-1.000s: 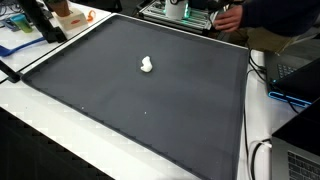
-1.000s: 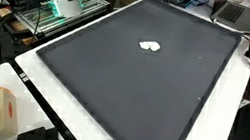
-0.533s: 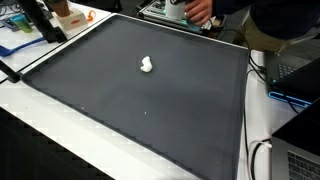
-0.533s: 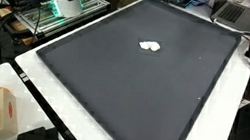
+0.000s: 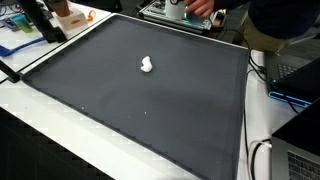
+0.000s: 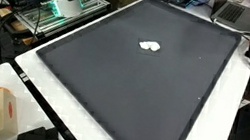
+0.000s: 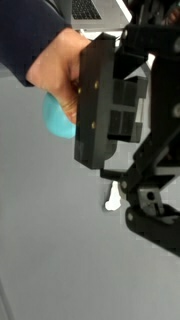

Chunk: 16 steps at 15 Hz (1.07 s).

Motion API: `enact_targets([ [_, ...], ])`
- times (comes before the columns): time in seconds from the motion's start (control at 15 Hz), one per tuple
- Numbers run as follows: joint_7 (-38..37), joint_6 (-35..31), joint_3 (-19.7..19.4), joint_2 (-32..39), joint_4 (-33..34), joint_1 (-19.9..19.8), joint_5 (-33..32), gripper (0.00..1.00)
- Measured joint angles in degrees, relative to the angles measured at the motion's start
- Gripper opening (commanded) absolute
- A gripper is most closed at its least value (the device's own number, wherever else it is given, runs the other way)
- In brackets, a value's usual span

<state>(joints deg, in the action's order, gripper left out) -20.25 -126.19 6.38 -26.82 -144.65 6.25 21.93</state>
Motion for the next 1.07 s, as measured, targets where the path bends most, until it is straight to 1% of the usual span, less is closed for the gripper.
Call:
enact_targets([
  [0.07,0.00,0.00,-0.09,0.00,0.00,-0.05,0.00,0.71],
  [0.13,0.00,0.01,-0.16,0.00,0.01,-0.07,0.03,0.71],
  [0.33,0.00,0.05,-0.19,-0.02,0.16,-0.07,0.13,0.54],
  [0.4,0.00,0.08,-0.19,-0.03,0.28,-0.06,0.17,0.55],
  [0.47,0.00,0.14,-0.19,-0.04,0.38,-0.06,0.22,0.34],
  [0.53,0.00,0.14,-0.21,-0.04,0.41,-0.07,0.22,0.31],
  [0.6,0.00,0.14,-0.23,-0.04,0.42,-0.07,0.24,0.30],
  [0.67,-0.01,0.15,-0.23,-0.04,0.41,-0.07,0.24,0.24],
  [0.73,-0.03,0.15,-0.23,-0.04,0.41,-0.08,0.35,0.21],
  [0.93,-0.04,0.12,-0.22,-0.07,0.40,-0.07,1.20,0.21],
  [1.0,-0.04,0.09,-0.24,-0.21,0.40,-0.08,1.50,0.46],
  [1.07,-0.04,0.07,-0.24,-0.54,0.40,-0.08,1.59,0.46],
])
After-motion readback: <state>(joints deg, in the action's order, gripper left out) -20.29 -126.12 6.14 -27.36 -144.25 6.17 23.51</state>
